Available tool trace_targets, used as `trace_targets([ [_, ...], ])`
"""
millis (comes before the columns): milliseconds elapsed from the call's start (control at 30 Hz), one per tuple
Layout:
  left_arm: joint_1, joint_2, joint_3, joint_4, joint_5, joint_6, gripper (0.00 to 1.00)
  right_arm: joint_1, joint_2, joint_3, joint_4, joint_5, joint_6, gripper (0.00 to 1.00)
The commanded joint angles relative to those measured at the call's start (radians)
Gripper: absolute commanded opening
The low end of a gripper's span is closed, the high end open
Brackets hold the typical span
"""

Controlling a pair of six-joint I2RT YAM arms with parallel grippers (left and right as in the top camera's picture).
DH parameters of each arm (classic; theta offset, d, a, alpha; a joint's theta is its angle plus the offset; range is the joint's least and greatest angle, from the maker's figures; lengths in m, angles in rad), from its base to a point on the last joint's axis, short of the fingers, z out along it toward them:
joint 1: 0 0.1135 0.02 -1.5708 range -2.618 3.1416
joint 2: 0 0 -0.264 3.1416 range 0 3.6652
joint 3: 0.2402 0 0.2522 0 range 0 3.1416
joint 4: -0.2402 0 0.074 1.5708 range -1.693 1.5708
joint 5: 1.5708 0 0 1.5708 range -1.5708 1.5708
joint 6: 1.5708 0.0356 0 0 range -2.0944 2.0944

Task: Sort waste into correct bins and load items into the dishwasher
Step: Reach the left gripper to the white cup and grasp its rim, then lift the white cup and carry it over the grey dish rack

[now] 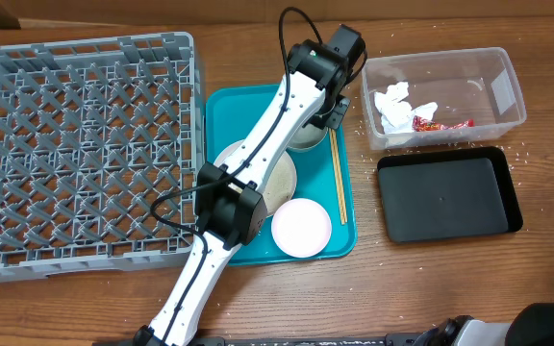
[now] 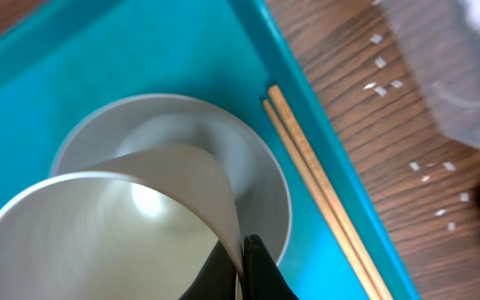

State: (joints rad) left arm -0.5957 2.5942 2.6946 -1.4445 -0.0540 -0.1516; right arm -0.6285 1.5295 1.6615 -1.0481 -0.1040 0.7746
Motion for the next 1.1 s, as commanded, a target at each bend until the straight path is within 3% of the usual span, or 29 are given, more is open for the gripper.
trace_targets([
  [0, 0.01, -0.05, 0.129, -0.043, -0.008, -0.014, 0.04, -0.001, -0.029, 0.022, 0.002, 0.01, 0.004, 1.0],
  [233, 0.118, -0.111, 0.335, -0.148, 0.055, -0.044, 0.04, -0.001, -0.029, 0.022, 0.002, 0.01, 0.004, 1.0],
  [500, 0.482, -0.161, 0.379, -0.175, 0.566, -0.044, 0.04, -0.001, -0.029, 0.022, 0.002, 0.01, 0.004, 1.0],
  [633, 0.693, -0.155, 0.343, -0.175, 0.81, -0.043, 0.04, -0.001, -0.029, 0.022, 0.002, 0.01, 0.004, 1.0],
  [767, 0.863, -0.143, 0.272, -0.175, 0.958, -0.027, 0.04, -0.001, -0.029, 0.022, 0.002, 0.01, 0.004, 1.0],
  [967, 0.985, -0.125, 0.082, -0.161, 1.268, 0.159, 0.04, -0.001, -0.029, 0.022, 0.002, 0.01, 0.004, 1.0],
  [1067, 1.026, -0.123, -0.005, -0.116, 1.345, 0.174, 0.04, -0.001, -0.029, 0.022, 0.002, 0.01, 0.004, 1.0],
])
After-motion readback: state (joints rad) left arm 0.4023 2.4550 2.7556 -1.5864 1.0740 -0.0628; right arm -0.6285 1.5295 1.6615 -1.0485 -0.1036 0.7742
